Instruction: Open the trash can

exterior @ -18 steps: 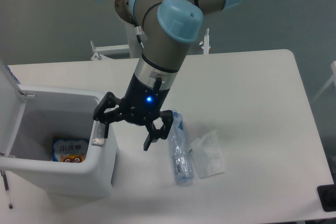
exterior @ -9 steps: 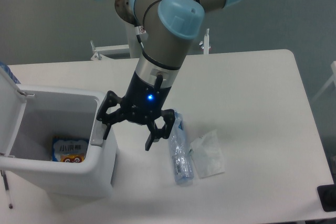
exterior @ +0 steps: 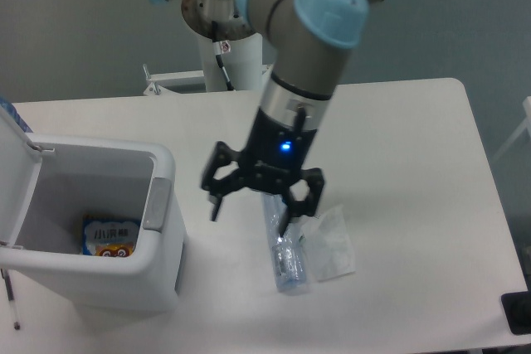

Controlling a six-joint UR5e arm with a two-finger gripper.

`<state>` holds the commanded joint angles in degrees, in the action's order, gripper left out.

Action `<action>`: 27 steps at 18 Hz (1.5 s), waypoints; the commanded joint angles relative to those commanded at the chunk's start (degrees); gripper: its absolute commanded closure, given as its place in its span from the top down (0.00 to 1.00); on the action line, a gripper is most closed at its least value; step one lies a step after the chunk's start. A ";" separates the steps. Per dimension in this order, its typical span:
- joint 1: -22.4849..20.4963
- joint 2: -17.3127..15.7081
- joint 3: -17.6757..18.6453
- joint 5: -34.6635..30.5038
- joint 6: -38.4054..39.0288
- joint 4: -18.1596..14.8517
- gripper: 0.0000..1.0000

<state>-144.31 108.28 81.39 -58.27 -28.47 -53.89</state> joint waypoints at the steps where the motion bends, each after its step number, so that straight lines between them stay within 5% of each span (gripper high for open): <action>1: -0.26 0.53 -0.52 0.00 -0.62 1.06 1.00; 4: -1.84 3.42 -2.55 -1.13 -0.98 1.77 1.00; 12: -5.01 6.77 -1.67 -22.49 -15.89 0.11 1.00; 17: -8.70 7.83 -4.92 -26.54 -32.33 -10.86 1.00; 21: -8.62 9.32 -9.58 -28.29 -33.76 -20.63 1.00; 27: -8.00 9.32 -9.06 -30.41 -37.80 -20.99 1.00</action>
<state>-152.31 117.60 72.33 -88.68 -66.27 -74.88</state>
